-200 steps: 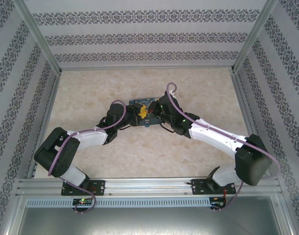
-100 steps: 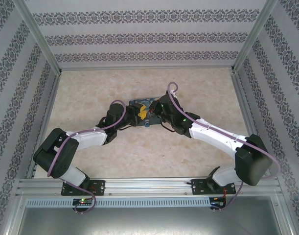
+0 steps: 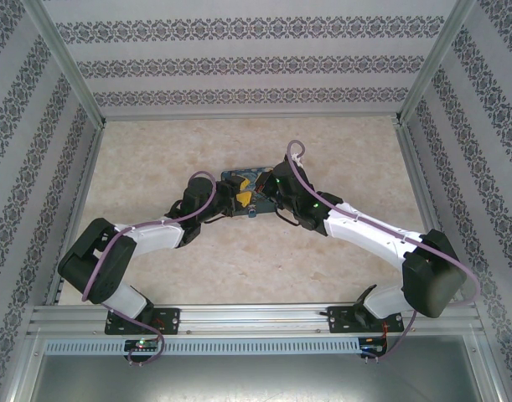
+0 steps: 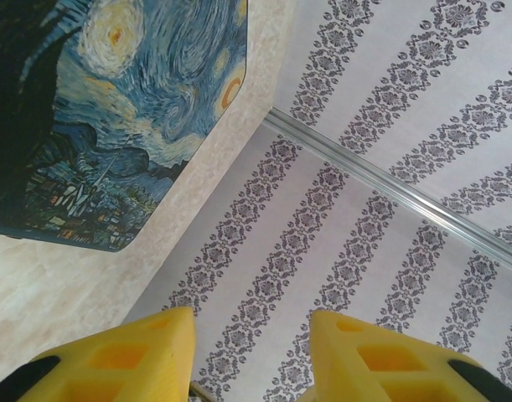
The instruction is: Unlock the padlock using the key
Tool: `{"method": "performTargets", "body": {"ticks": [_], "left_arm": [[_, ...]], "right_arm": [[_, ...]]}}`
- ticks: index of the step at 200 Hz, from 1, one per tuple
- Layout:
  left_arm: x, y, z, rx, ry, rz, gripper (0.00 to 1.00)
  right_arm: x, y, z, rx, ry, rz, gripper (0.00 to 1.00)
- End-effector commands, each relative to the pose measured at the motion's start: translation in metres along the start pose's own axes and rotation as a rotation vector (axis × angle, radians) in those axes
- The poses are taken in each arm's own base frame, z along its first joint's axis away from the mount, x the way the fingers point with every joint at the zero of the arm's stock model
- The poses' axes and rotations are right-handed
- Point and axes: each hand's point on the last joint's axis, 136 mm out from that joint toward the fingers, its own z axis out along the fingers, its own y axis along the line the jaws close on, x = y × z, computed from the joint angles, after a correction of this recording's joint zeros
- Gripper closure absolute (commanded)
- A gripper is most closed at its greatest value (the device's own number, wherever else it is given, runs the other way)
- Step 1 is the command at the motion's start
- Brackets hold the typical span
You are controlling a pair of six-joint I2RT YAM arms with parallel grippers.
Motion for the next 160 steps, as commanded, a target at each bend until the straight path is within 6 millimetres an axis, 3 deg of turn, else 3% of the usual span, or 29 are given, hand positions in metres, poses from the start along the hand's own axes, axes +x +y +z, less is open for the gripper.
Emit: {"method": "performTargets", "body": {"ticks": [1, 79, 115, 160], "left_arm": [[0.011, -0.004, 0.004, 0.018, 0.038, 0.015, 0.58], [0.02, -0.019, 0.01, 0.084, 0.07, -0.016, 0.56], [0.021, -0.031, 0.008, 0.155, 0.073, -0.045, 0.56], [0.02, -0.031, 0.005, 0.16, 0.066, -0.041, 0.58]], "right_arm": [[-0.013, 0.025, -0.004, -0.059, -0.04, 0.016, 1.0], [0.0, 0.04, 0.009, -0.079, -0.015, 0.019, 1.0], [0.004, 0.03, 0.013, -0.062, -0.018, 0.041, 1.0], [0.003, 0.016, 0.01, -0.037, -0.04, 0.054, 1.0]]}}
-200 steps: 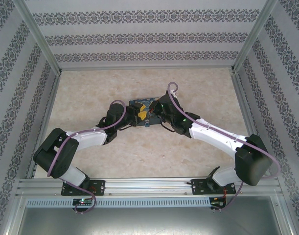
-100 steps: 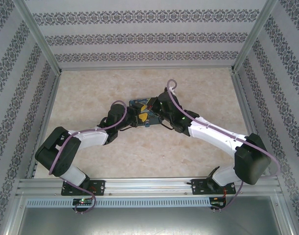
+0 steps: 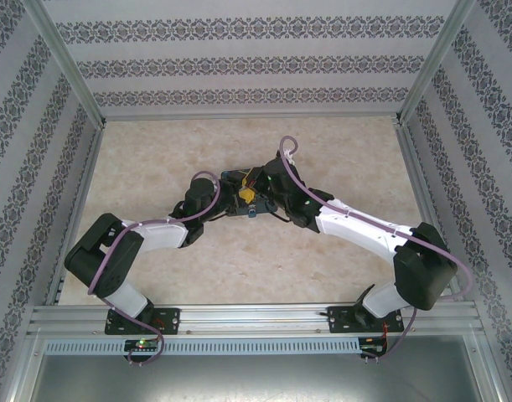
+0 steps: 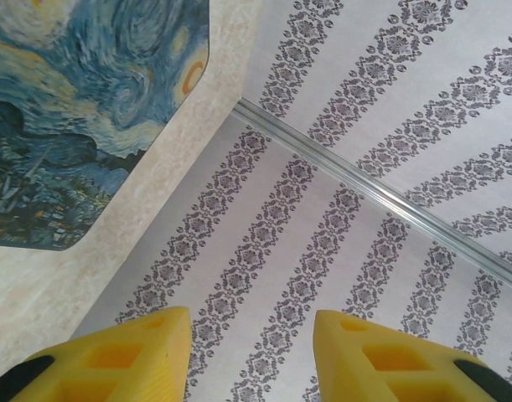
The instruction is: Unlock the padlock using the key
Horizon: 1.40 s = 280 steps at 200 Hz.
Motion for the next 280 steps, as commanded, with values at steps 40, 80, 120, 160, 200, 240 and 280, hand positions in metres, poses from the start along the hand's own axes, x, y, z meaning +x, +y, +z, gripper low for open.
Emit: {"method": "performTargets", "body": {"ticks": [40, 80, 120, 160, 200, 240, 280], "left_arm": [[0.014, -0.015, -0.002, 0.066, 0.03, 0.007, 0.6], [0.011, -0.012, -0.002, 0.055, 0.021, 0.013, 0.62], [0.008, -0.008, -0.004, 0.04, 0.008, 0.019, 0.64], [0.008, -0.007, -0.005, 0.031, 0.0, 0.029, 0.68], [0.008, -0.006, -0.006, 0.027, -0.003, 0.033, 0.72], [0.007, -0.004, -0.007, 0.017, -0.009, 0.04, 0.84], [0.005, -0.002, -0.007, 0.011, -0.017, 0.074, 1.0]], "right_arm": [[-0.004, -0.012, -0.007, 0.019, -0.04, 0.022, 1.0], [-0.004, -0.016, -0.009, 0.023, -0.043, 0.027, 1.0], [-0.008, -0.021, -0.012, 0.03, -0.056, 0.033, 1.0], [-0.009, -0.024, -0.014, 0.035, -0.062, 0.037, 1.0], [-0.01, -0.025, -0.015, 0.035, -0.064, 0.036, 1.0], [-0.011, -0.024, -0.015, 0.032, -0.067, 0.037, 1.0], [-0.012, -0.028, -0.016, 0.041, -0.068, 0.034, 1.0]]}}
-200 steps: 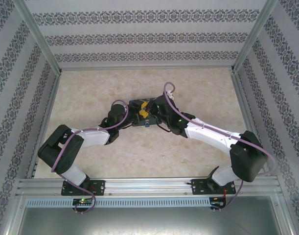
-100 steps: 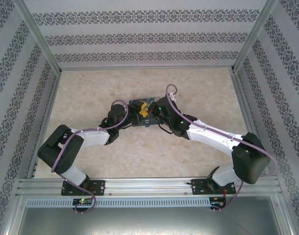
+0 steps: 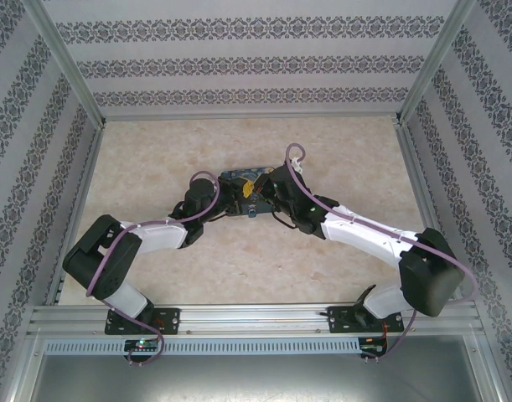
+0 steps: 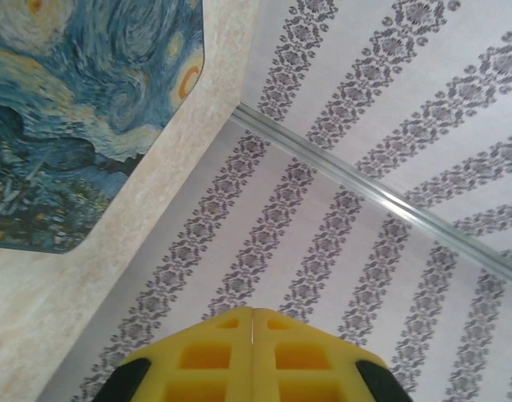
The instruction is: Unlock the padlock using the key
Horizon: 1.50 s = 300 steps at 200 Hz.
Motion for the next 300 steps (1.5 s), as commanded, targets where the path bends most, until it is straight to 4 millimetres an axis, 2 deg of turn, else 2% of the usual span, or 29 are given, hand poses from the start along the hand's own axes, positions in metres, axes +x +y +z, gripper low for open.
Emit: {"method": "performTargets", "body": {"ticks": [1, 25, 33, 50, 76, 97, 119, 143, 156, 184, 205, 237, 300], "left_arm": [[0.006, -0.004, -0.004, 0.013, 0.002, 0.046, 1.0], [0.001, 0.0, -0.006, -0.006, -0.015, 0.115, 1.0], [-0.001, -0.002, -0.007, 0.002, -0.023, 0.146, 1.0], [-0.005, -0.006, -0.009, 0.012, -0.03, 0.205, 1.0], [-0.008, -0.025, -0.011, 0.028, -0.028, 0.368, 1.0], [-0.008, -0.042, -0.013, 0.024, -0.022, 0.547, 1.0], [-0.003, -0.063, -0.014, 0.019, -0.013, 0.779, 1.0], [0.009, -0.086, -0.018, 0.041, -0.01, 1.006, 1.0], [0.018, -0.098, -0.02, 0.064, -0.002, 1.091, 1.0], [0.031, -0.115, -0.022, 0.076, 0.02, 1.206, 1.0], [0.038, -0.126, -0.025, 0.079, 0.03, 1.262, 1.0], [0.044, -0.135, -0.026, 0.098, 0.028, 1.298, 1.0], [0.03, -0.144, -0.034, 0.187, -0.099, 1.193, 1.0]], "right_arm": [[-0.012, -0.003, -0.006, 0.001, -0.04, 0.013, 1.0], [-0.015, -0.012, -0.011, 0.012, -0.049, 0.017, 0.99], [-0.016, -0.015, -0.013, 0.014, -0.048, 0.014, 0.91], [-0.018, -0.027, -0.02, 0.032, -0.052, 0.005, 0.65], [-0.022, -0.051, -0.031, 0.058, -0.052, 0.002, 0.48], [-0.028, -0.062, -0.038, 0.047, -0.042, -0.019, 0.34], [-0.034, -0.057, -0.043, 0.012, -0.029, -0.069, 0.2], [-0.037, -0.04, -0.041, -0.06, 0.016, -0.118, 0.15], [-0.037, -0.031, -0.038, -0.113, 0.038, -0.135, 0.02], [-0.043, -0.021, -0.033, -0.152, 0.029, -0.143, 0.02], [-0.052, -0.022, -0.03, -0.136, -0.011, -0.12, 0.02], [-0.06, -0.005, -0.028, -0.252, -0.039, -0.116, 0.03], [-0.06, 0.06, -0.026, -0.61, 0.009, -0.088, 0.35]]}}
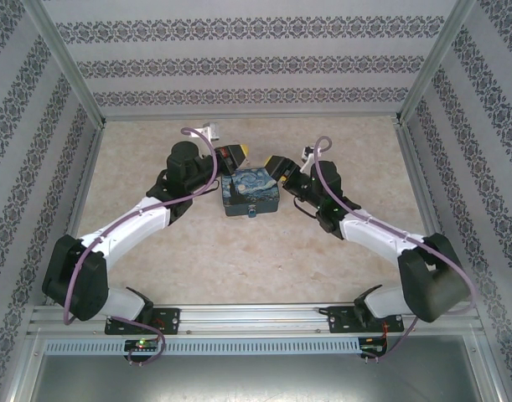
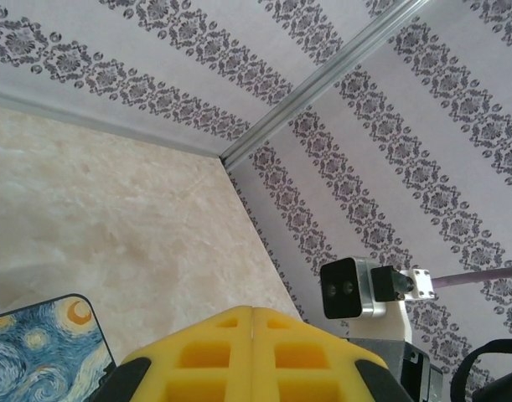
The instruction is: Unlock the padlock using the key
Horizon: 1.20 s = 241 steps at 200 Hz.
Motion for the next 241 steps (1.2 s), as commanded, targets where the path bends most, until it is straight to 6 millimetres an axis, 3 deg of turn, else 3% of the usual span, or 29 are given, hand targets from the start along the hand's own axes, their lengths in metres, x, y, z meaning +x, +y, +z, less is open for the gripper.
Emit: {"method": "performTargets", "body": {"ticks": [1, 29, 94, 241], "left_arm": [[-0.022, -0.008, -0.011, 0.032, -0.124, -0.029, 1.0], [-0.03, -0.004, -0.016, 0.038, -0.206, -0.109, 1.0], [-0.044, -0.003, -0.019, 0.058, -0.286, -0.197, 1.0], [-0.039, 0.0, -0.016, 0.062, -0.278, -0.222, 1.0]], "right_arm": [[-0.012, 0.054, 0.003, -0.245, -0.014, -0.013, 0.35], [-0.02, 0.069, 0.008, -0.359, -0.047, 0.047, 0.41], [-0.02, 0.066, 0.035, -0.509, -0.061, 0.222, 0.54], [0.002, 0.093, 0.046, -0.559, -0.023, 0.214, 0.56]]}}
